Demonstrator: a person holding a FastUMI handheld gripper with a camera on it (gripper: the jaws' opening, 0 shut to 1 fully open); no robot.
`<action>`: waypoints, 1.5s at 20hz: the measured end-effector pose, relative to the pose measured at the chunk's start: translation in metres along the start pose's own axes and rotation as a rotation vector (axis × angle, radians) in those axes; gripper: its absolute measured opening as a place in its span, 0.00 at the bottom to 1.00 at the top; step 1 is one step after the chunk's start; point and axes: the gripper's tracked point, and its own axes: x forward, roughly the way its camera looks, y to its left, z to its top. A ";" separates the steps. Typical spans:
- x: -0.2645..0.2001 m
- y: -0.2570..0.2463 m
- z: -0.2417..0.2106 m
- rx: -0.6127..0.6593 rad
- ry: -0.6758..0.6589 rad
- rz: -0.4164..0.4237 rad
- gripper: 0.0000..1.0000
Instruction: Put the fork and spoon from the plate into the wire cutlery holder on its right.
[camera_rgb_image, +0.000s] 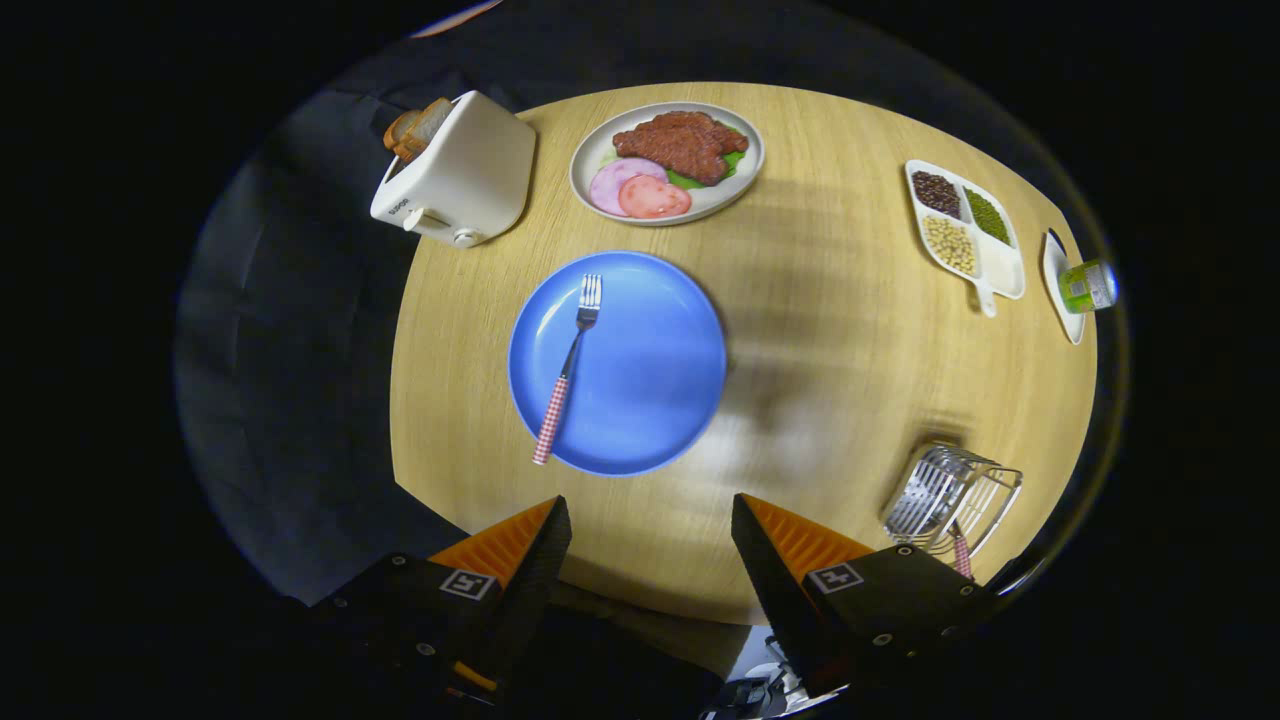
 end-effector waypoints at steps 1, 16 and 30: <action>0.008 0.009 0.002 0.002 0.008 0.000 0.97; 0.114 0.049 0.022 0.111 0.044 -0.176 0.75; 0.093 0.041 0.021 0.034 -0.022 -0.146 0.08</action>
